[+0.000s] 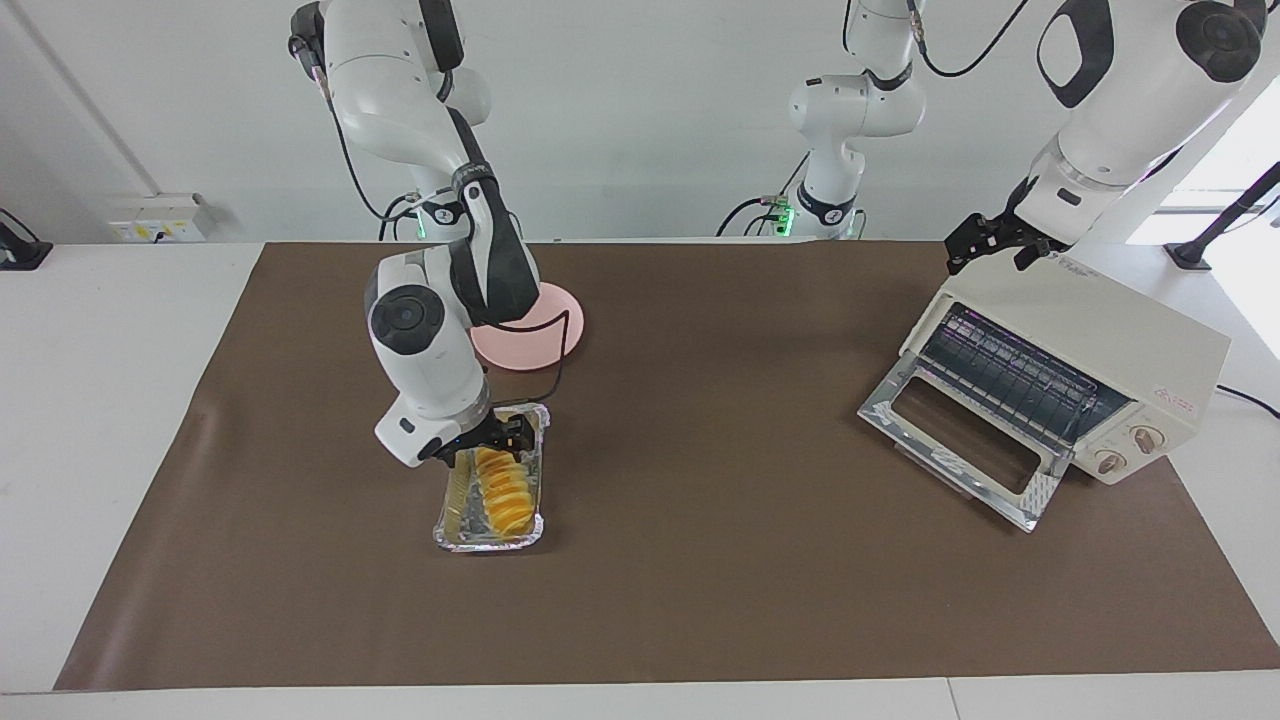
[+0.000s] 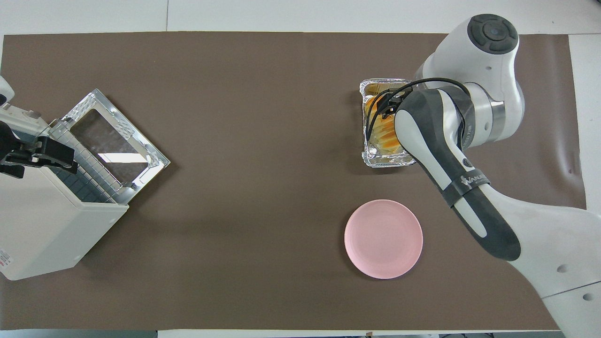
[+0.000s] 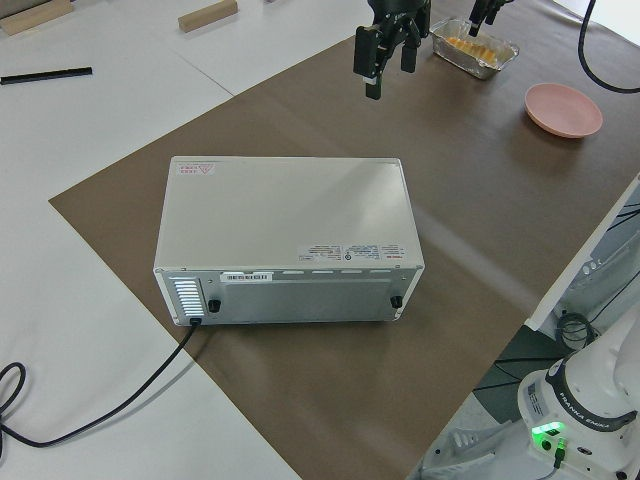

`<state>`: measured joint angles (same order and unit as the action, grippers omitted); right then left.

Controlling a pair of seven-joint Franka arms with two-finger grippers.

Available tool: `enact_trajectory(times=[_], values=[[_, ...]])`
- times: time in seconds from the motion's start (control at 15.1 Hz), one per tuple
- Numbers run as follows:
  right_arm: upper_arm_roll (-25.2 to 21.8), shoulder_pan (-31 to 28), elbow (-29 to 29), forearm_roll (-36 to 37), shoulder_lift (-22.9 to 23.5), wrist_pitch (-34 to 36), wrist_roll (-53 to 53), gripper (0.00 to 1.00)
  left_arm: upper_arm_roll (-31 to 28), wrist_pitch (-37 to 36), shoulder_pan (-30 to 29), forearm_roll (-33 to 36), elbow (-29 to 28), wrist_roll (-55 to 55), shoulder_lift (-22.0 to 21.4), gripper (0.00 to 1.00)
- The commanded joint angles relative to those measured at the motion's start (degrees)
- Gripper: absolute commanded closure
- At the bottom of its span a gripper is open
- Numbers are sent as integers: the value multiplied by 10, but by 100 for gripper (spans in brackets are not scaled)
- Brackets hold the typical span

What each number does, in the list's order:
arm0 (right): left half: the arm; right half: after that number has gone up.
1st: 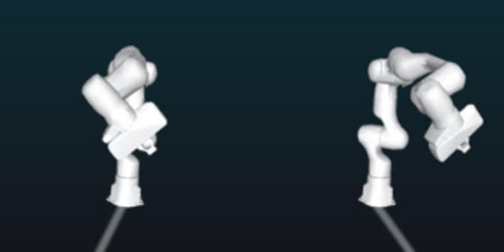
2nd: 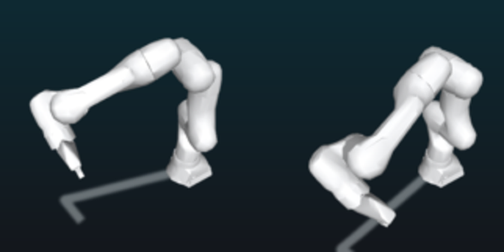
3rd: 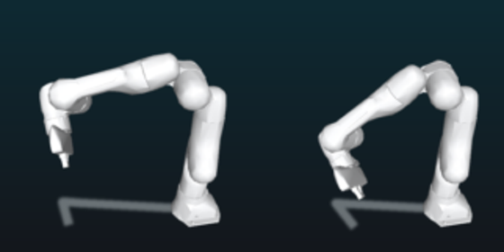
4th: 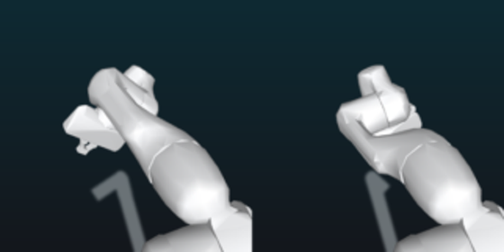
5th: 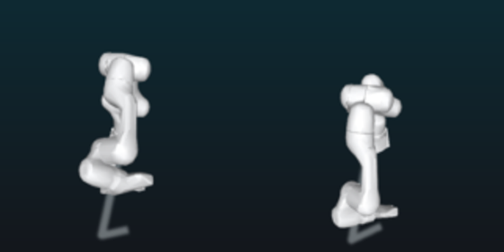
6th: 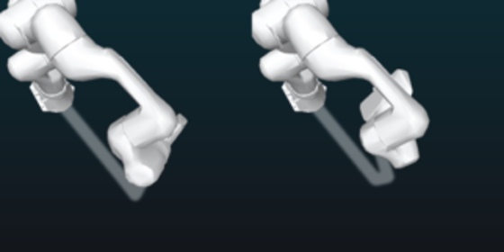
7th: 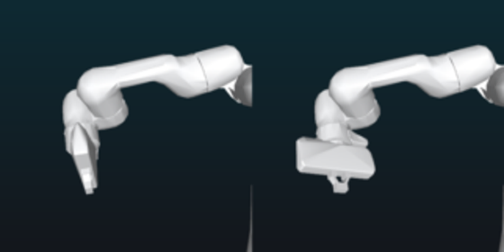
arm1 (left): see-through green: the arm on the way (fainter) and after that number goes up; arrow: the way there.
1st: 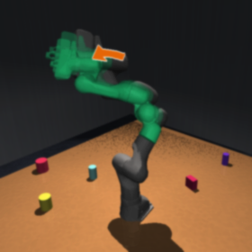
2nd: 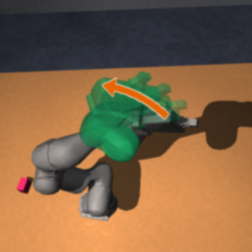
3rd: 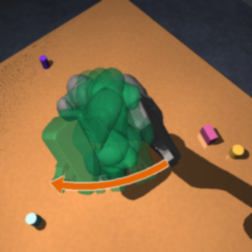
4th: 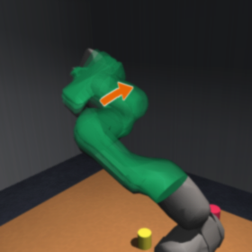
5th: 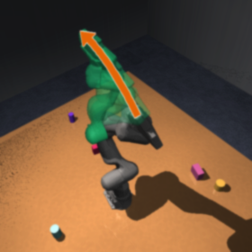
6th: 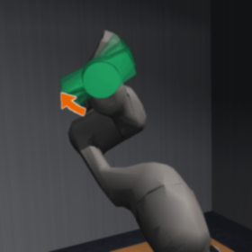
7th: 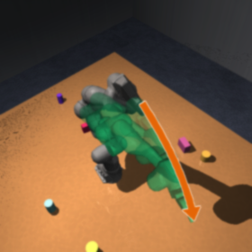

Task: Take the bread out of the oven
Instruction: 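Grasp the bread rolls in the tray with the right gripper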

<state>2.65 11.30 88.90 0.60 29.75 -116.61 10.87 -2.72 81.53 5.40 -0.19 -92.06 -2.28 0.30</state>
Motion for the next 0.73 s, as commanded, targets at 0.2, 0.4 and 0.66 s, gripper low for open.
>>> enact_trajectory(times=[0.2, 0.4, 0.66], values=[[2, 0, 73, 20, -5, -87, -1, 2, -2, 7, 2, 11, -10, -1, -13, 0], [2, 0, 72, 20, -6, -84, -2, 86, -2, 6, 2, 11, -10, -1, -13, 0], [3, 0, 57, 19, -7, -63, 2, 100, -2, 6, 2, 11, -10, -1, -13, 0]])
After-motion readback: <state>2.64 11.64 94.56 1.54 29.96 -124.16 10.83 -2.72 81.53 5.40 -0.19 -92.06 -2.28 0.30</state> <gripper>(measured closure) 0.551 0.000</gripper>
